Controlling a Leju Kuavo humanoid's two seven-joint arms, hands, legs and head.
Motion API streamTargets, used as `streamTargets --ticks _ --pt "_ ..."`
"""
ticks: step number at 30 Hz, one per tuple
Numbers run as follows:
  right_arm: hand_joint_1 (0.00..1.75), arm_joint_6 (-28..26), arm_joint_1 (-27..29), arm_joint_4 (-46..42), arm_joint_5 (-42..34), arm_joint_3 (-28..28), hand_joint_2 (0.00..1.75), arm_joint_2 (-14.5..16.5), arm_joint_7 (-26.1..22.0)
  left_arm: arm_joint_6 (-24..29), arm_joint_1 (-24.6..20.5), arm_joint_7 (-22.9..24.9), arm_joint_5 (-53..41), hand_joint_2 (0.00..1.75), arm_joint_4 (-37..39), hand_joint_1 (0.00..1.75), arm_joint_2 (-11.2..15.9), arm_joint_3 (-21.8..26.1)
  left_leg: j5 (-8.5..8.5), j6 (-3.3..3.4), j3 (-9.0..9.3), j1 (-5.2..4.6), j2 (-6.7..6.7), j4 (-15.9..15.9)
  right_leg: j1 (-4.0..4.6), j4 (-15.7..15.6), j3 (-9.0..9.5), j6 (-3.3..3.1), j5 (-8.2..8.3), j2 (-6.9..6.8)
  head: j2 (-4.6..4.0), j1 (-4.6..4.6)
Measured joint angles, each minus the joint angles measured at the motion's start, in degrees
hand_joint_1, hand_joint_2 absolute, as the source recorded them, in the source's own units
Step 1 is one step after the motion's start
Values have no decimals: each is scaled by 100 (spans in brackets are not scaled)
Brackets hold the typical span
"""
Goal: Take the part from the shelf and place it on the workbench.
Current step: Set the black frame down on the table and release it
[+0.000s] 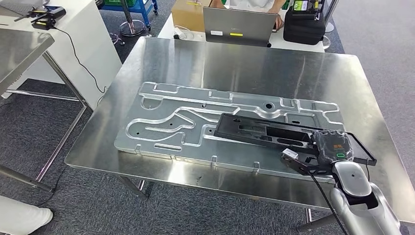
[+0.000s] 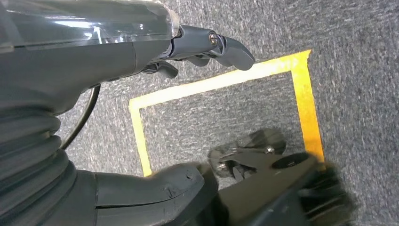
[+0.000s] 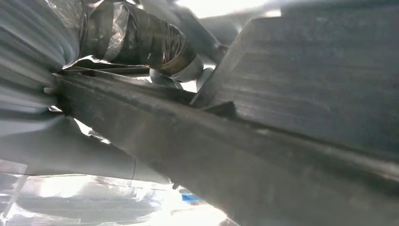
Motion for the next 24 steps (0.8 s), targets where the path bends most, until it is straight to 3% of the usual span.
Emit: streamTargets --ticks 2,5,7,8,10,12,13,14,16,17,18,22,24 --pt "175 -64 -113 0 -79 105 175 46 -62 -4 -9 12 -6 175 0 0 7 -3 174 67 239 -30 9 -554 12 16 -10 34 -9 9 0 -1" --pt "175 -93 -328 -7 -155 424 175 170 -124 -14 -21 40 -29 175 0 0 10 -10 194 119 269 -38 13 -681 3 -7 -32 134 3 24 0 -1" --pt "175 -92 -445 -14 -185 636 175 227 -135 -17 -33 48 -37 175 0 0 0 -16 246 172 323 -1 12 -771 4 105 -68 181 -94 18 0 0" --pt "175 -91 -503 -16 -200 714 175 245 -135 -20 -40 50 -39 175 0 0 -5 -21 267 194 343 19 10 -808 2 313 -160 196 -223 15 0 1" --pt "175 -90 -619 -13 -225 878 175 277 -146 -30 -44 58 -55 175 0 0 -11 -37 266 213 352 17 0 -819 -15 1048 -529 227 -573 13 0 1" --pt "175 -88 -725 -6 -237 1060 175 313 -168 -43 -41 65 -77 175 0 0 -14 -55 248 209 357 17 -8 -807 -31 1605 -856 264 -704 11 0 1" --pt "175 -84 -780 -3 -240 1142 175 331 -180 -50 -42 66 -84 175 0 0 -15 -64 231 200 365 19 -13 -794 -42 1563 -867 275 -585 9 0 1" --pt "175 -77 -839 0 -244 1217 175 347 -188 -57 -45 64 -85 175 0 0 -19 -77 207 187 378 21 -19 -775 -56 1318 -775 281 -377 7 0 1" --pt "175 -56 -972 13 -272 1340 175 362 -183 -70 -52 54 -85 175 0 0 -27 -104 143 146 402 15 -32 -722 -75 560 -438 276 46 6 0 1" --pt "175 -47 -1038 26 -302 1390 175 365 -167 -75 -57 45 -83 175 0 0 -30 -116 116 118 396 5 -40 -694 -68 293 -319 257 135 10 0 0" --pt "175 -44 -1090 43 -336 1429 175 365 -151 -80 -60 36 -81 175 0 0 -31 -125 98 89 384 -4 -46 -673 -57 141 -258 235 153 14 0 0" --pt "175 -74 -1142 99 -454 1501 175 361 -94 -73 -57 23 -38 175 0 0 -30 -138 -14 -19 325 -3 -39 -550 -60 65 -231 101 108 15 0 -2" --pt "175 -108 -1124 120 -491 1506 175 352 -45 -57 -53 31 -9 175 0 0 -30 -138 -296 -68 86 15 -23 -33 -66 45 -205 35 100 1 0 -1"
